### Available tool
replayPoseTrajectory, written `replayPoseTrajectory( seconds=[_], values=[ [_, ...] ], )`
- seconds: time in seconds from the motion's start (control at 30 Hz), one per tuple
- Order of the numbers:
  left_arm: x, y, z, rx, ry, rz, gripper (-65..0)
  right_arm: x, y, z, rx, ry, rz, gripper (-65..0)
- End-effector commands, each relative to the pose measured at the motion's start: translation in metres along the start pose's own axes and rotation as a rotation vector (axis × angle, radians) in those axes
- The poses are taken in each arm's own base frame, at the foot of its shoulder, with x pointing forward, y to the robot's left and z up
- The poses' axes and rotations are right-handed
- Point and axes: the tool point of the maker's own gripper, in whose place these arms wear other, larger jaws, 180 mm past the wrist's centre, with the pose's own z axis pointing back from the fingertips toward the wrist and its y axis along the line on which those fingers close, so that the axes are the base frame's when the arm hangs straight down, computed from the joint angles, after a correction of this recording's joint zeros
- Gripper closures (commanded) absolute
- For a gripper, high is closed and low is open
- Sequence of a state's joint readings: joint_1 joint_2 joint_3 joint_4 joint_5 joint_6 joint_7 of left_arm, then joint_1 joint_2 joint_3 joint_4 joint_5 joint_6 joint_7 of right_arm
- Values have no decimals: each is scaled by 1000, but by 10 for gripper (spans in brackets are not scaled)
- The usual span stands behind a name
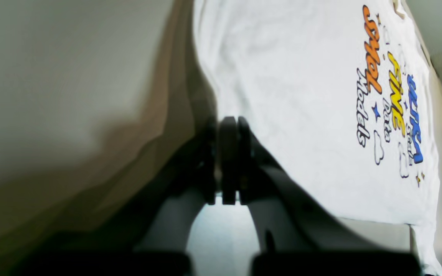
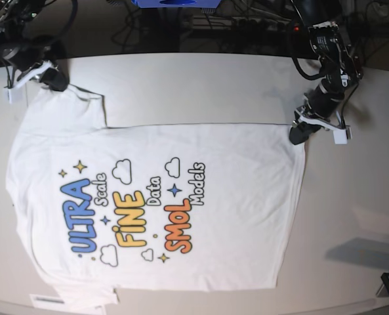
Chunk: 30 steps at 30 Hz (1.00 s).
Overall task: Fold the T-shirt properly
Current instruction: 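Lift both shoulder corners and pull the shirt toward the robot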
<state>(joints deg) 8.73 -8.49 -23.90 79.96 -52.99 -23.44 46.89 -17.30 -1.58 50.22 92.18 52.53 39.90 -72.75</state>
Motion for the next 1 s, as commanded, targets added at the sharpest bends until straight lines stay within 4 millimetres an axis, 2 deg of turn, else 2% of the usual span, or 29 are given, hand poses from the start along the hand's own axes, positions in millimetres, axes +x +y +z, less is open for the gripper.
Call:
replayPoseTrajectory(
  seconds=[0.0, 0.4, 0.57, 0.67, 0.8, 0.97],
  values=[
    [-2, 5, 2, 25, 31, -19, 0, -2, -3, 3, -18, 18, 15, 0],
    [-8, 20, 17, 62, 50, -40, 0, 13, -6, 10, -38, -3, 62, 0],
    [5, 7, 23, 42, 20, -86, 0, 34, 3, 23, -64, -40, 153, 0],
    [12, -2, 28, 30, 0, -120, 0, 37, 7, 27, -75, -30, 185, 0],
    [11, -14, 36, 13, -8, -158, 0, 45, 12, 34, -91, -41, 229, 0],
    [-3, -17, 45, 16, 10, -155, 0, 33, 9, 39, -107, -14, 227, 0]
  ],
)
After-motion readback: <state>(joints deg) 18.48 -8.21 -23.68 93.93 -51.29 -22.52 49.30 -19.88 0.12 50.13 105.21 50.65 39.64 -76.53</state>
